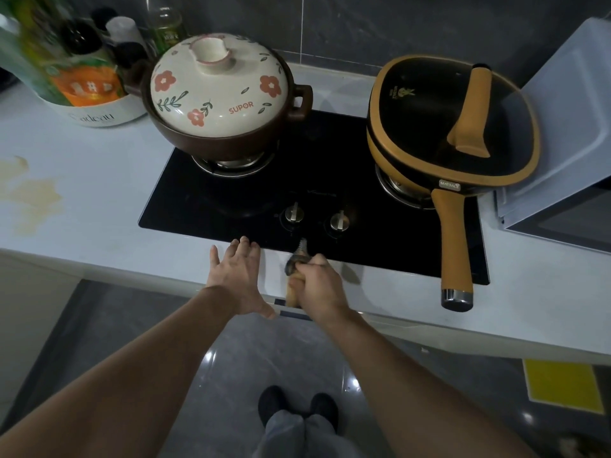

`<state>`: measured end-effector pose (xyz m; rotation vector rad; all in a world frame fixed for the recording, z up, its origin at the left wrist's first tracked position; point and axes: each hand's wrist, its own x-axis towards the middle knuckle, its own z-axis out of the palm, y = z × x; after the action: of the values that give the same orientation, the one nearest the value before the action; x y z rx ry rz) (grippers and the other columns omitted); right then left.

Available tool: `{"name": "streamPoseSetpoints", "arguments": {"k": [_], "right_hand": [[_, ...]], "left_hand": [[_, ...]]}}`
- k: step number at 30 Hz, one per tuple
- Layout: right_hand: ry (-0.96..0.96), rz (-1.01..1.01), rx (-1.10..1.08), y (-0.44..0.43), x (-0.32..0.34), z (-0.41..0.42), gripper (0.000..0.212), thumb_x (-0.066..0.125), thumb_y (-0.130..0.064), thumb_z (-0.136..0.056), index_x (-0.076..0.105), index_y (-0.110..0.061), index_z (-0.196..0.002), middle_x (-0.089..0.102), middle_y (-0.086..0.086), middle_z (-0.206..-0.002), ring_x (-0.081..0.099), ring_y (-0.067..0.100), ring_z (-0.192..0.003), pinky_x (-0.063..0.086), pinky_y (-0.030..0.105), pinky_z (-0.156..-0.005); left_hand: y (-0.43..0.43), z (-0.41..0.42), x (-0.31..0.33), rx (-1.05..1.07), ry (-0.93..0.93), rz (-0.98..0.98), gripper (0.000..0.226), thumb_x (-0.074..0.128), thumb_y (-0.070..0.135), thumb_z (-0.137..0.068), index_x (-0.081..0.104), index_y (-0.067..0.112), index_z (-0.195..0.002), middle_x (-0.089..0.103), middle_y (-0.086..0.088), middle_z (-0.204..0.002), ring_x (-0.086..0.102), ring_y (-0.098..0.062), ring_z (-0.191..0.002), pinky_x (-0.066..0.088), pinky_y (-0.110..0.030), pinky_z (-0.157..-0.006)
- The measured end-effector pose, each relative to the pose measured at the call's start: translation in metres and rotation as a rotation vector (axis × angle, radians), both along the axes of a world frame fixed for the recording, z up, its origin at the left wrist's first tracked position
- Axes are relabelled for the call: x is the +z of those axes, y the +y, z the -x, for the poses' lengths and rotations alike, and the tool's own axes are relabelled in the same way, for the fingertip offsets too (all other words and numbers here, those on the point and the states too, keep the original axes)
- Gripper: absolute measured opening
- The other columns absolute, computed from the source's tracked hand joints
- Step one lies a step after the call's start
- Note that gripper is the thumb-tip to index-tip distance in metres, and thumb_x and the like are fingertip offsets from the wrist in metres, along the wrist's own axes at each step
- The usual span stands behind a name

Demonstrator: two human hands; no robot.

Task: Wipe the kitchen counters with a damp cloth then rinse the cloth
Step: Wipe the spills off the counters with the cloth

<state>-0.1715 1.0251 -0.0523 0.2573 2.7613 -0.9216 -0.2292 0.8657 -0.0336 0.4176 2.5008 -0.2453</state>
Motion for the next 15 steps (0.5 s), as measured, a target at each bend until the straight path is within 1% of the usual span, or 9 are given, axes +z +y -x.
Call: {"name": "streamPoseSetpoints", "arguments": {"k": [2,4,7,9,10,11,12,14,15], "right_hand": [[0.061,0.043,-0.104,0.01,0.01,-0.001,0.02,0.055,-0.018,-0.094,0.07,-0.01,-0.103,0.048,-0.005,-0.094,0.058,0.011,-0.079,0.041,0.01,-0.073],[0.107,-0.008,-0.24,0.039,0.022,-0.016,0.022,0.058,-0.021,-0.094,0.069,-0.014,-0.11,0.045,-0.011,-0.087,0.051,0.002,-0.071,0.044,0.014,-0.081],[0.088,-0.134,-0.39,0.082,0.031,-0.048,0.014,0.064,-0.024,-0.091,0.069,-0.015,-0.1,0.051,-0.013,-0.077,0.052,-0.003,-0.07,0.035,0.017,-0.077],[0.107,-0.137,-0.4,0.084,0.025,-0.054,0.011,0.066,-0.02,-0.09,0.071,-0.012,-0.092,0.053,-0.012,-0.075,0.057,-0.001,-0.073,0.032,0.006,-0.072],[0.104,-0.103,-0.368,0.075,0.02,-0.05,0.01,0.064,-0.017,-0.091,0.072,-0.011,-0.087,0.051,-0.016,-0.071,0.054,-0.005,-0.068,0.03,-0.002,-0.069],[0.094,-0.081,-0.317,0.062,0.009,-0.042,0.012,0.062,-0.015,-0.091,0.072,-0.012,-0.086,0.051,-0.018,-0.071,0.052,-0.008,-0.066,0.032,-0.003,-0.069],[0.092,-0.057,-0.24,0.046,-0.001,-0.033,0.012,0.06,-0.015,-0.091,0.072,-0.013,-0.089,0.055,-0.014,-0.077,0.055,-0.004,-0.071,0.037,0.0,-0.074],[0.11,-0.012,-0.126,0.009,-0.019,-0.007,0.019,0.058,-0.019,-0.092,0.07,-0.012,-0.104,0.059,0.003,-0.104,0.063,0.019,-0.089,0.05,0.028,-0.085],[0.113,0.002,-0.091,-0.009,-0.02,0.006,0.022,0.057,-0.02,-0.093,0.068,-0.01,-0.109,0.056,0.008,-0.113,0.061,0.025,-0.096,0.051,0.034,-0.087]], "left_hand": [[-0.002,0.002,0.002,-0.005,0.005,-0.021,0.143,0.072,0.08,-0.055,-0.006,0.014,-0.156,-0.007,-0.009,-0.165,-0.006,-0.025,-0.152,-0.004,-0.054,-0.121],[-0.005,0.004,0.002,-0.016,0.016,-0.047,0.14,0.075,0.076,-0.056,-0.001,0.015,-0.156,-0.002,-0.008,-0.165,-0.002,-0.025,-0.152,-0.003,-0.052,-0.122],[-0.01,0.004,-0.003,-0.04,0.043,-0.052,0.133,0.079,0.065,-0.063,-0.002,0.015,-0.157,-0.001,-0.007,-0.165,0.001,-0.025,-0.152,0.001,-0.049,-0.123],[-0.01,0.003,-0.007,-0.045,0.056,-0.055,0.129,0.08,0.057,-0.068,-0.003,0.014,-0.156,-0.001,-0.008,-0.165,0.001,-0.025,-0.152,0.002,-0.048,-0.123],[-0.01,0.002,-0.008,-0.04,0.064,-0.061,0.127,0.081,0.054,-0.07,-0.003,0.014,-0.157,-0.001,-0.008,-0.165,0.001,-0.025,-0.152,0.003,-0.048,-0.123],[-0.009,0.002,-0.008,-0.034,0.069,-0.068,0.125,0.081,0.052,-0.071,-0.002,0.014,-0.157,0.0,-0.008,-0.165,0.002,-0.024,-0.152,0.004,-0.047,-0.123],[-0.008,0.002,-0.008,-0.028,0.073,-0.077,0.123,0.081,0.05,-0.072,-0.001,0.014,-0.157,0.001,-0.007,-0.165,0.002,-0.024,-0.152,0.004,-0.047,-0.123],[-0.01,0.004,-0.009,-0.018,0.081,-0.098,0.12,0.081,0.047,-0.073,0.002,0.016,-0.157,0.003,-0.006,-0.165,0.004,-0.023,-0.152,0.005,-0.048,-0.123],[-0.012,0.005,-0.008,-0.015,0.081,-0.103,0.118,0.08,0.046,-0.074,0.002,0.016,-0.157,0.003,-0.005,-0.165,0.005,-0.022,-0.152,0.005,-0.048,-0.123]]}}
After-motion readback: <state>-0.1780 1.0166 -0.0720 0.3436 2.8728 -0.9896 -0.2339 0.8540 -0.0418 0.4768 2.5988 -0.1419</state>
